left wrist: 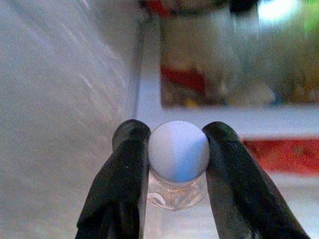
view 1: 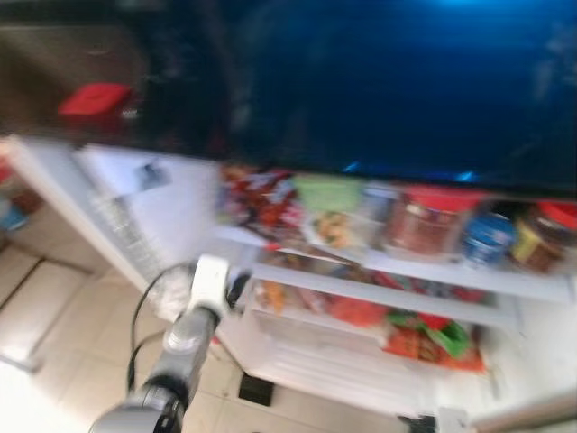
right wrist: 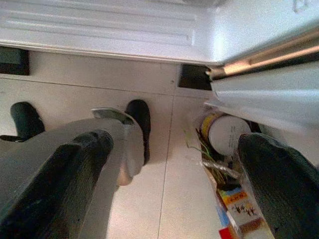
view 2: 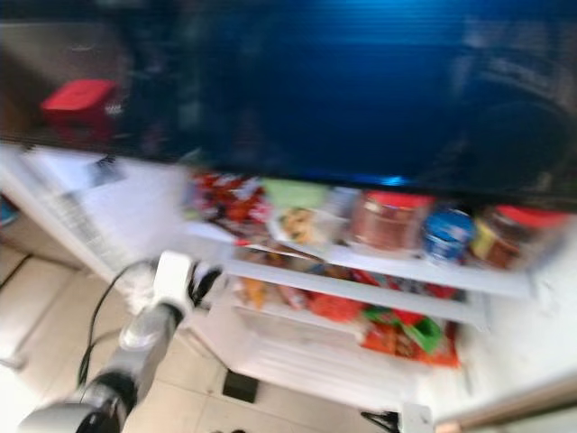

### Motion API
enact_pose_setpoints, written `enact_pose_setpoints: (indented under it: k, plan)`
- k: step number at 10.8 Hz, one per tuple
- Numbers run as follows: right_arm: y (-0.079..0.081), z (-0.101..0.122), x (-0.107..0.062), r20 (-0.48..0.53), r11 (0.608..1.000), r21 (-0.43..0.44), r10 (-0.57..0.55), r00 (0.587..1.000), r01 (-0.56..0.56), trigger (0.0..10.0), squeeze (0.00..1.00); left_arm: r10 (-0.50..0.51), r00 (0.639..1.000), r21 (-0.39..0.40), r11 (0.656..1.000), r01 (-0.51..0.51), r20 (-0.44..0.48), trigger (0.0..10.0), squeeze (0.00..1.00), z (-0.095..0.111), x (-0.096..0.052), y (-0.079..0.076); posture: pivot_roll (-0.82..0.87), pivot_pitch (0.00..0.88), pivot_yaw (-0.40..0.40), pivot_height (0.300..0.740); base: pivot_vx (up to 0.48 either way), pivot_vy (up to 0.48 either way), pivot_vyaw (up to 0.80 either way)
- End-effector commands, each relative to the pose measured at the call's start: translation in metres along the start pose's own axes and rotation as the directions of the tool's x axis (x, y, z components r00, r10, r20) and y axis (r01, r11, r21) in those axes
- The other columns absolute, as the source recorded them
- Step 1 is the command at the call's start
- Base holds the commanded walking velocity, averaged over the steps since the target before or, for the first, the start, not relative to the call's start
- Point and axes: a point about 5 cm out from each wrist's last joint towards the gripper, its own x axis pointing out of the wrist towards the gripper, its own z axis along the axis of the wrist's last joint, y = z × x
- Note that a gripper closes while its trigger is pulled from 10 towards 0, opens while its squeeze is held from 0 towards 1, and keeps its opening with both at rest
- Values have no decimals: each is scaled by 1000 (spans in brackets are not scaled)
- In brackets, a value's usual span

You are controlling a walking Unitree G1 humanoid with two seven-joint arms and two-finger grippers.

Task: Restocking fridge

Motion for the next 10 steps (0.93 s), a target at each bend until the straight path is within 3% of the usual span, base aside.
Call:
enact_pose_setpoints:
  k: [1,4,5,6,10]
  plan:
    - [3,-4,0,-14,1000,6,7,1000,-7,10000,0,-1,1000,5,1000,1,-16,10000,0,-5,-3,2,-99,157,121,740,0,0,-694]
    - [4,-8,-1,-14,1000,14,7,1000,-6,10000,0,-7,1000,3,1000,7,-17,10000,0,-5,-3,2,-104,185,137,740,0,0,-467]
    - [8,-29,-5,-37,999,43,11,999,-9,10000,0,-108,994,4,994,108,0,10000,0,-7,-6,-6,-106,199,157,740,0,0,0]
    - [10,-34,-6,-47,999,46,11,999,-9,10000,0,-175,984,52,983,174,16,10000,0,-4,-6,-12,-109,199,167,740,0,0,-575]
    - [12,-40,-8,-50,998,58,21,999,-18,10000,0,-193,981,80,979,190,33,10000,0,-3,-8,-14,-127,189,180,740,0,0,-694]
